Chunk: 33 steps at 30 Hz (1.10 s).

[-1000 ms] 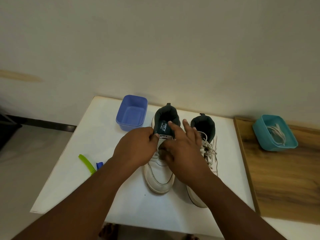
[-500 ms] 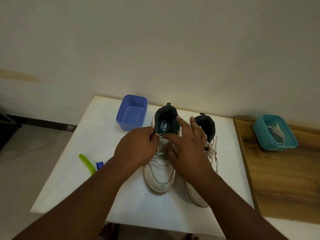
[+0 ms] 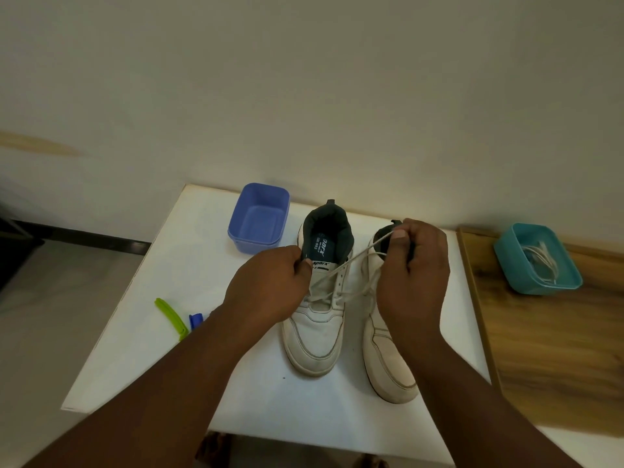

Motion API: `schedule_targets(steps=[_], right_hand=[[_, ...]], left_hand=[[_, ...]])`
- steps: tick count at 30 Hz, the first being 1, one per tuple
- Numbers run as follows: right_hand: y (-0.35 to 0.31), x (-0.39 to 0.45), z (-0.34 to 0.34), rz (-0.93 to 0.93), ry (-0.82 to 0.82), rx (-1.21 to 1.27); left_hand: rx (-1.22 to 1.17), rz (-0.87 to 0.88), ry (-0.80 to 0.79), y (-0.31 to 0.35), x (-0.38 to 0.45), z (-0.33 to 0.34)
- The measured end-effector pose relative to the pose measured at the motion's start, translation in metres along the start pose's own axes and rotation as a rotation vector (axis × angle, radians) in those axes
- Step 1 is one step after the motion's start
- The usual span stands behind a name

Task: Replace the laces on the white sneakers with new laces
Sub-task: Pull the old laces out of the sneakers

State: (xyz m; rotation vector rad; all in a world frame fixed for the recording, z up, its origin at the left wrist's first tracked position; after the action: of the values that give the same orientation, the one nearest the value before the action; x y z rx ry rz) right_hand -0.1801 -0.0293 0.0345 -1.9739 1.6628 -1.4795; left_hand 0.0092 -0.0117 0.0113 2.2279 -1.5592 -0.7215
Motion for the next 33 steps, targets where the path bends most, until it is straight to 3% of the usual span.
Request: schedule_targets(steps=[5,8,10,13,18,21,23,27,33], right_hand=[[-0.010,0.008,-0.011,0.220,0.258,0.360],[-0.022,0.012,-0.016,0.341,0.289,0.741],[-0.027,0.014,-0.017,0.359,0.262,0.807],[-0.020,0.012,-0.013,0.233,0.065,0.529],[-0.003,-0.012,0.010,-0.239,-0.475,-0.173],[0.002,-0.029,0.023,-0.359,-0.726,-0.276],[0.002,-0.029,0.024,-0.346,-0.709,-0.255],[0.002,-0.016,0.017,-0.222,-0.520,-0.105],[-0.003,-0.009,0.011,-0.285,-0.303,-0.129]], left_hand=[[0.006,0.003,-0.002,-0.001,0.001,0.001],[0.004,-0.003,0.003,0.000,0.001,0.001],[0.004,-0.012,-0.002,0.001,0.001,0.002],[-0.008,-0.018,-0.007,0.001,0.001,0.002],[-0.001,-0.036,-0.006,0.002,0.003,0.004],[0.003,-0.051,-0.002,0.000,0.003,0.005],[0.005,-0.056,-0.001,-0.001,0.003,0.006],[0.010,-0.063,-0.006,0.001,0.003,0.005],[0.009,-0.061,-0.010,0.000,0.001,0.001]])
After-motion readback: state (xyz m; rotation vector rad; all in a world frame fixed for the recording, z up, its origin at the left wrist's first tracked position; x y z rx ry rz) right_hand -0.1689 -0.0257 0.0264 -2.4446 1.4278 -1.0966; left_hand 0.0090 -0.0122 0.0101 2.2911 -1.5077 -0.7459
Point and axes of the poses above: each hand's wrist, its own x-axis towards the middle knuckle, its own z-axis out of the palm, y = z × x, the point moved 1 cm from there along x, towards the middle knuckle, and after that the axes turned 14 degrees about -z, right-handed, at the moved point
